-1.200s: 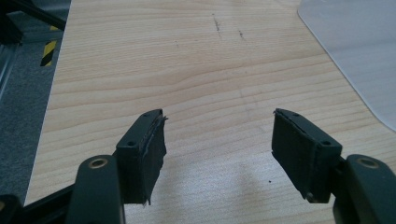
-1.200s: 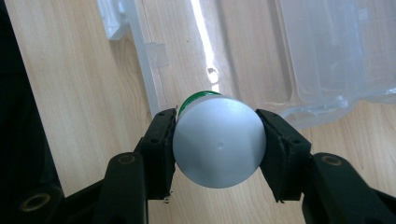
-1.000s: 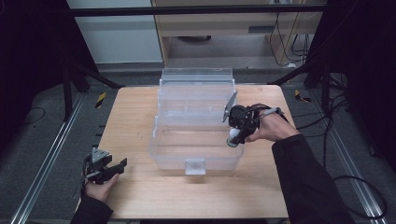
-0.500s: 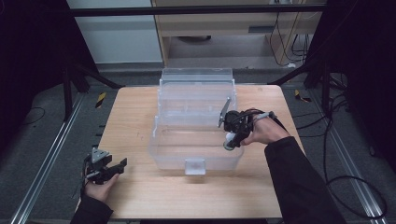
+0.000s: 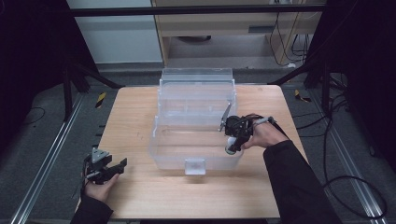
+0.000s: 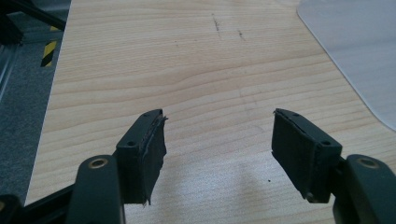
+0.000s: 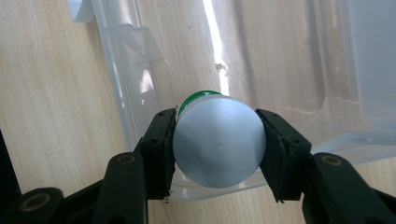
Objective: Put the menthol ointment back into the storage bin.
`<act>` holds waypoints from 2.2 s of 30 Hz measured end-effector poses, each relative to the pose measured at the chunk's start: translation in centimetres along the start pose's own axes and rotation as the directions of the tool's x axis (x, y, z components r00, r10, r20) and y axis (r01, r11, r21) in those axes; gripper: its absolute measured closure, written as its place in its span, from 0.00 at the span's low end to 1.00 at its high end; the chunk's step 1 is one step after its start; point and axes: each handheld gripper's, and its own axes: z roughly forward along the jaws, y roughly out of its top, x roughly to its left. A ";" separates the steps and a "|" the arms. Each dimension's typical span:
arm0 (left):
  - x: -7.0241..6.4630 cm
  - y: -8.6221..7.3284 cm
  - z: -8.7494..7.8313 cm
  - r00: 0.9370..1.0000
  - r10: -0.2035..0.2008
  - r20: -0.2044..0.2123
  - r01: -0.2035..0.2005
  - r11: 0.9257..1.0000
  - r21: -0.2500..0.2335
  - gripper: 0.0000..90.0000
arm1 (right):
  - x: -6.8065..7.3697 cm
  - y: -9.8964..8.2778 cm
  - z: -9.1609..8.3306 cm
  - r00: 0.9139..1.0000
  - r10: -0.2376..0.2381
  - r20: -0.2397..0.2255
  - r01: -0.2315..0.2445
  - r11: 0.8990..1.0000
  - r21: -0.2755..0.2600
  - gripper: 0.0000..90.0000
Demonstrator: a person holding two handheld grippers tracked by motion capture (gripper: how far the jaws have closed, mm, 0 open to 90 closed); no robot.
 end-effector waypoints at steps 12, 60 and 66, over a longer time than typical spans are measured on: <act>0.0 0.0 0.0 1.000 0.000 0.001 0.000 1.000 -0.002 0.38 | -0.1 -0.7 1.0 1.000 0.015 -0.011 -0.015 1.000 0.016 0.56; 0.0 0.1 0.0 1.000 -0.004 -0.002 0.004 1.000 -0.001 0.38 | 1.2 -4.8 -3.4 0.969 0.230 0.088 -0.198 0.940 -0.276 0.30; -0.1 0.0 0.0 1.000 0.004 0.003 -0.004 1.000 -0.001 0.38 | 2.1 -8.1 -3.8 0.919 0.381 0.100 -0.302 0.846 -0.440 0.21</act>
